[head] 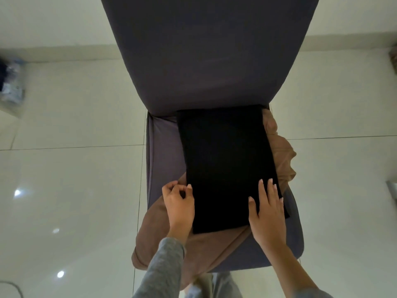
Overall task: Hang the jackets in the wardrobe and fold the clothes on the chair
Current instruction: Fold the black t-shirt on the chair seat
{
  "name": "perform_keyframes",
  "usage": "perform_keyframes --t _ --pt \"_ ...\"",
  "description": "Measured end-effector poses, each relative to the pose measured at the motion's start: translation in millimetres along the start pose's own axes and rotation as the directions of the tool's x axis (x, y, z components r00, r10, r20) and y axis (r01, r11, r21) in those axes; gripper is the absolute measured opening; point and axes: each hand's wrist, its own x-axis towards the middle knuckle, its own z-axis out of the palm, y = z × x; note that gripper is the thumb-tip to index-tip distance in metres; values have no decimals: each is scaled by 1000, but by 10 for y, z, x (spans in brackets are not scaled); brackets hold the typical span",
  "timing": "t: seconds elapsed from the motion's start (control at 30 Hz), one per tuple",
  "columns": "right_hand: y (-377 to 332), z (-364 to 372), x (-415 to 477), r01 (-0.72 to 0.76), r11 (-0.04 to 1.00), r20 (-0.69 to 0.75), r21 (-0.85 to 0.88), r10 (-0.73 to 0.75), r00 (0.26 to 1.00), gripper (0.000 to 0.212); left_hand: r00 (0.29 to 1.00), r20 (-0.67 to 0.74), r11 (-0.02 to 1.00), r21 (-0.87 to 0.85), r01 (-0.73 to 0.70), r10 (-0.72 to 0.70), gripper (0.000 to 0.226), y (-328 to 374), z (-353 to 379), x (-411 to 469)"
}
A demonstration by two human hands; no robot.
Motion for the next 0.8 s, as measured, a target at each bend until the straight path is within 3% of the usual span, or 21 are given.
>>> perform_keyframes --t 0.13,0.23,0.3,0.37,0.4,0.47,0.57,0.7,0.8 --pt "-27 29 13 -37 998 -14 -57 36 999 54 998 -47 999 37 -29 31 13 -57 0 -34" --pt "-111 38 82 -3 999 -99 -54 -2 995 57 961 -165 962 194 -191 224 12 -53 31 -10" --pt "-195 38 178 108 994 -105 -35 -111 988 57 877 -94 849 316 -423 471 25 -21 86 18" --pt "-261 70 272 211 976 -83 -46 -215 973 55 757 109 670 398 -627 644 41 28 183 64" --pt "-268 96 299 234 971 -68 -57 -238 969 56 726 209 611 418 -672 655 48 35 230 79" --pt "-216 150 295 215 974 -41 -76 -219 975 59 748 315 609 439 -661 584 60 -33 283 117" --pt "-20 209 128 103 986 -45 -135 -110 993 64 824 297 625 542 -562 483 74 -317 266 125" --pt "143 212 -129 -15 991 -75 -134 4 997 68 846 278 589 619 -519 454 73 -577 178 19" --pt "146 159 -192 -166 985 -111 49 170 979 70 878 221 596 662 -455 424 74 -542 180 -72"
